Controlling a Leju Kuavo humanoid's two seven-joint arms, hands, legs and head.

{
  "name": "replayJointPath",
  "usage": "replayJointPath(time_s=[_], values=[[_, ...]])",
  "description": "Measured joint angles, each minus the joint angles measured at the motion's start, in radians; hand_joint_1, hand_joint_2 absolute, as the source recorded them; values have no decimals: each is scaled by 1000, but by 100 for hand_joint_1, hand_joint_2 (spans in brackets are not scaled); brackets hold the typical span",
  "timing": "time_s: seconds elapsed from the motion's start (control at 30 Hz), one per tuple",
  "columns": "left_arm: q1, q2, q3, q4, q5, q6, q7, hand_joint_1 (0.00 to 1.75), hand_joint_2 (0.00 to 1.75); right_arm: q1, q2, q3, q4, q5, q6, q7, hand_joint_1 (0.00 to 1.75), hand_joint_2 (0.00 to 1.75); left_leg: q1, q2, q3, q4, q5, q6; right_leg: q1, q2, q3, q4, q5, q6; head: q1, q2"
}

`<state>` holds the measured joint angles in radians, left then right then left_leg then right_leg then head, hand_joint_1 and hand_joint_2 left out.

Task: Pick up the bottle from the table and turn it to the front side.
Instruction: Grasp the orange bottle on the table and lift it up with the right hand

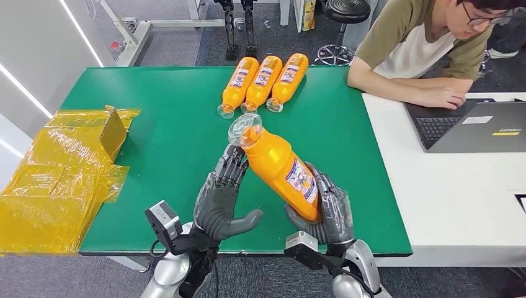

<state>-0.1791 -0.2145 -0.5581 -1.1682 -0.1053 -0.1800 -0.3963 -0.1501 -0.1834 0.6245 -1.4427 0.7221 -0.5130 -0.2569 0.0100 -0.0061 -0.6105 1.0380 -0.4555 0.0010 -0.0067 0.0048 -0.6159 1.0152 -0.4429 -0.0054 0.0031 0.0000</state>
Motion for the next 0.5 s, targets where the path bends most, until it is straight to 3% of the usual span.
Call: replayJointPath(time_s=[0.5], values=[[-109,-27,-6,163,35,-8,-64,0,175,-66,2,65,71,79,101,-32,175,175,0,0,0,0,0,0,0,0,0,0,0,0,0,0]])
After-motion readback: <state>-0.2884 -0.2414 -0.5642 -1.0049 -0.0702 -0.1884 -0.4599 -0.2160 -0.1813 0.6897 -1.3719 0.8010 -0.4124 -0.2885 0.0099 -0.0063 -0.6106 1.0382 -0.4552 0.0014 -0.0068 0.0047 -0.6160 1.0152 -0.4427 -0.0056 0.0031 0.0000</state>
